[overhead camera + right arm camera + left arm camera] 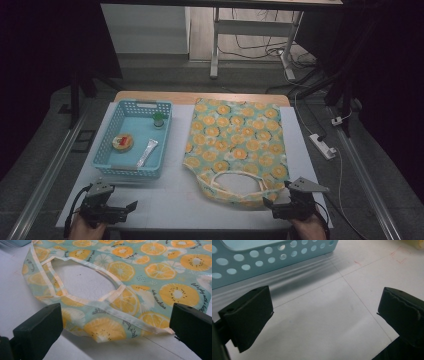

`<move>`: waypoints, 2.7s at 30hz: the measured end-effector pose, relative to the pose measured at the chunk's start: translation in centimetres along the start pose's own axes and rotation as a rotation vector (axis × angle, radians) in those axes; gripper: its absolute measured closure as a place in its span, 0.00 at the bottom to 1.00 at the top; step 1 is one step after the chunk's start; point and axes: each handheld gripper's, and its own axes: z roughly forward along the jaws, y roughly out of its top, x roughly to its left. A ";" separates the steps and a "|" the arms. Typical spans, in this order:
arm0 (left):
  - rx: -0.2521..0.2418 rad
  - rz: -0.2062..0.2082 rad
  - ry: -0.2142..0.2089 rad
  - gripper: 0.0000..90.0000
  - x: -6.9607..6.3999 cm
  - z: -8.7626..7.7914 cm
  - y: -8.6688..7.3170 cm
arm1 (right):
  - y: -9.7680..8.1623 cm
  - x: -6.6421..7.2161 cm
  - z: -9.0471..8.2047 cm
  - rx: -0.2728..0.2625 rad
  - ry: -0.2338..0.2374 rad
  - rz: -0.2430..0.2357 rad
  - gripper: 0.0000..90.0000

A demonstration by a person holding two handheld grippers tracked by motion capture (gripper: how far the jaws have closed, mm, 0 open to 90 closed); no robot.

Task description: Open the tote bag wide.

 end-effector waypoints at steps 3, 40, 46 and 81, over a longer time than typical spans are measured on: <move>-0.001 -0.005 -0.001 0.00 0.1 -0.1 0.0 | 0.0 0.0 0.0 0.000 0.004 -0.002 0.00; 0.022 -0.018 -0.047 0.02 0.6 0.2 0.0 | 1.0 0.7 -0.1 0.017 0.046 -0.073 0.00; 0.019 -0.025 -0.056 0.02 0.7 0.2 0.0 | 1.0 0.7 0.1 0.024 0.048 -0.074 0.00; 0.030 -0.023 -0.065 0.03 0.8 0.3 0.0 | 3.7 5.3 5.0 0.204 0.229 -0.222 0.00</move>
